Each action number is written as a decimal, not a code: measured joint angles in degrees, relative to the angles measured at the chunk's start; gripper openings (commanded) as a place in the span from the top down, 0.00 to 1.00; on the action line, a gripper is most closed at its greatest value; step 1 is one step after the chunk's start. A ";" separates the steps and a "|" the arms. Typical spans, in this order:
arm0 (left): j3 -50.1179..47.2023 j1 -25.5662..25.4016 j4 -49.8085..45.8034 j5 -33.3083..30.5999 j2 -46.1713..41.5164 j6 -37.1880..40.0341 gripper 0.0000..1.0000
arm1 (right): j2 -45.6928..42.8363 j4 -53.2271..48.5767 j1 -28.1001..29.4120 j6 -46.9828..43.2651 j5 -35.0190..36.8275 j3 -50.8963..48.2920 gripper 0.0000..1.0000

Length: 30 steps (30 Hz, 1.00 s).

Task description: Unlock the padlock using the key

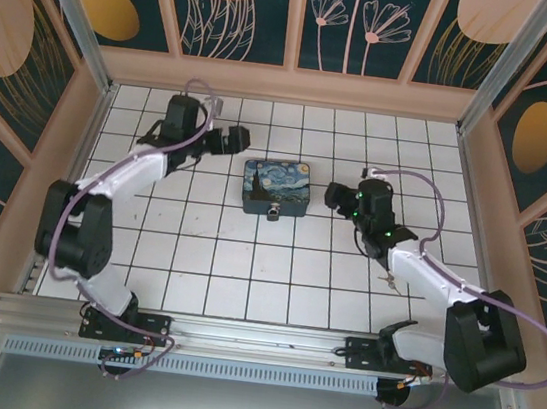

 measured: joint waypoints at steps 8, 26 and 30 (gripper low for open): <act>-10.67 -16.33 -2.56 -21.03 -7.82 -1.62 0.01 | -6.34 -21.35 -6.84 12.70 2.23 0.68 0.21; -6.03 -15.82 -2.86 -35.87 -6.25 -6.56 0.01 | -17.62 -38.62 -40.13 29.18 -14.62 -5.66 0.65; -6.56 -16.94 -3.78 -33.48 -6.51 -6.56 0.01 | -19.39 -39.52 -35.60 29.42 -16.35 -5.81 0.65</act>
